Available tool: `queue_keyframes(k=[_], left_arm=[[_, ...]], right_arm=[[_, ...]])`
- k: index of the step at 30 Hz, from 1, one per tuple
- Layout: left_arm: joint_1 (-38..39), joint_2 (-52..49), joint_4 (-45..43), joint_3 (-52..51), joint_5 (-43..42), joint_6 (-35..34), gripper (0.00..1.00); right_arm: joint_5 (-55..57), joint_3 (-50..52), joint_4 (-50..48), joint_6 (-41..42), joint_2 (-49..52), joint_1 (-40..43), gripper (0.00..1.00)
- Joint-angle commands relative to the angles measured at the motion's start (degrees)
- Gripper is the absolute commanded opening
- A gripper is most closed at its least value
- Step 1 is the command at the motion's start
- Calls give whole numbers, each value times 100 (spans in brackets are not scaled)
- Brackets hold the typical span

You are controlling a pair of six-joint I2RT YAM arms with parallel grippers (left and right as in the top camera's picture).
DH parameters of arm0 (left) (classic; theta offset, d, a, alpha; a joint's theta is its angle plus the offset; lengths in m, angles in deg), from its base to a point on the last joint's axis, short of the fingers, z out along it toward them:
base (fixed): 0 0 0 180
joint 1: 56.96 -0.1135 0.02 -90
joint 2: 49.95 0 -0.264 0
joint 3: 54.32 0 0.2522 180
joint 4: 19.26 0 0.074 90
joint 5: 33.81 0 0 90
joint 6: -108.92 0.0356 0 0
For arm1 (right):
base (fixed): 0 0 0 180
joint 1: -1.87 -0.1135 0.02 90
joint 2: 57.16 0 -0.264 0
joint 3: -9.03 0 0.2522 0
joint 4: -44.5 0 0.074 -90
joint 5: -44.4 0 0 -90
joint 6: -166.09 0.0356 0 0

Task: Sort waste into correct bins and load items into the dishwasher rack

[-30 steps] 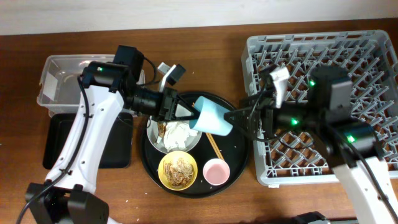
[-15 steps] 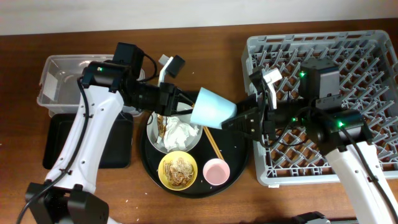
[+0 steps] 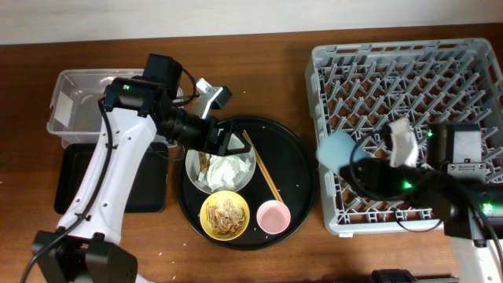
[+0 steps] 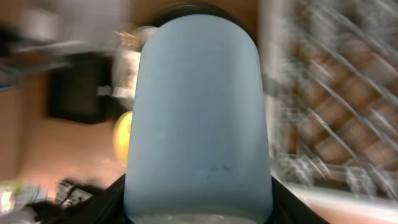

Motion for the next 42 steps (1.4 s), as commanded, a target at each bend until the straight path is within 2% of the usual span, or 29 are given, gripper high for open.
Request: queue_keyframes(k=[1,5,10,12,13,15,16,19,21,22,24,26,29,30,31,32,34,37,38,40,42], left_arm=[[2,24,-20,22,234,-50,99],[2,24,-57,22,234,-50,99],[9,24,-57,22,234,-50,99],[46,24,-13,22,236,-48,99],[81,24,7,22,236,-48,99],[293,24,22,22,293,-48,97],[472,24,17,22,479,-50,91],[1287,22,-26,-44,1910,-446,83],[1773,17,-166,-240,2465,-713,79],[2087,17,-365,-494,2717,-905,74],[2492,11,-778,-1078,3222,-1392,69],[2743,11,-1416,-1926,3112,-1738,62],[2900,11,-2098,-2774,3021,-1751,53],[2935,11,-2302,-2959,3034,-1751,43],[2944,11,-2503,-3119,3038,-1751,19],[2940,15,-2529,-3095,3036,-1753,4],[2863,70,-2365,-2789,3010,-1967,0],[2398,317,-1661,-1622,2634,-1956,0],[2159,407,-1438,-1174,2328,-1720,0],[1613,494,-1248,-664,1222,-1381,0],[719,522,-1233,-481,-1115,-743,0]], right_arm=[[1416,-74,409,529,245,149,46],[1803,-74,730,693,1012,57,46],[2033,-74,629,848,2295,-640,43],[2065,-74,608,962,2774,-699,74],[2061,-87,601,1019,2922,-660,81],[1891,-229,428,1102,2835,-564,83],[1692,-398,350,887,2662,-555,84],[1287,-1058,131,590,1862,-549,83],[1311,-1427,92,592,1440,-544,86],[1366,-1567,92,601,1248,-544,88],[1696,-1628,131,798,933,-544,91],[1845,-1628,195,872,730,-544,92],[1843,-1626,201,874,723,-544,93],[1843,-1626,203,874,745,-544,92],[1840,-1626,221,874,785,-544,93],[1840,-1626,225,872,789,-544,93],[1700,-1626,240,868,789,-546,93],[1537,-1482,269,828,824,-546,93],[1375,-1360,262,721,837,-546,93],[752,-1189,243,289,885,-551,93],[-713,-885,-17,-732,903,-551,92]])
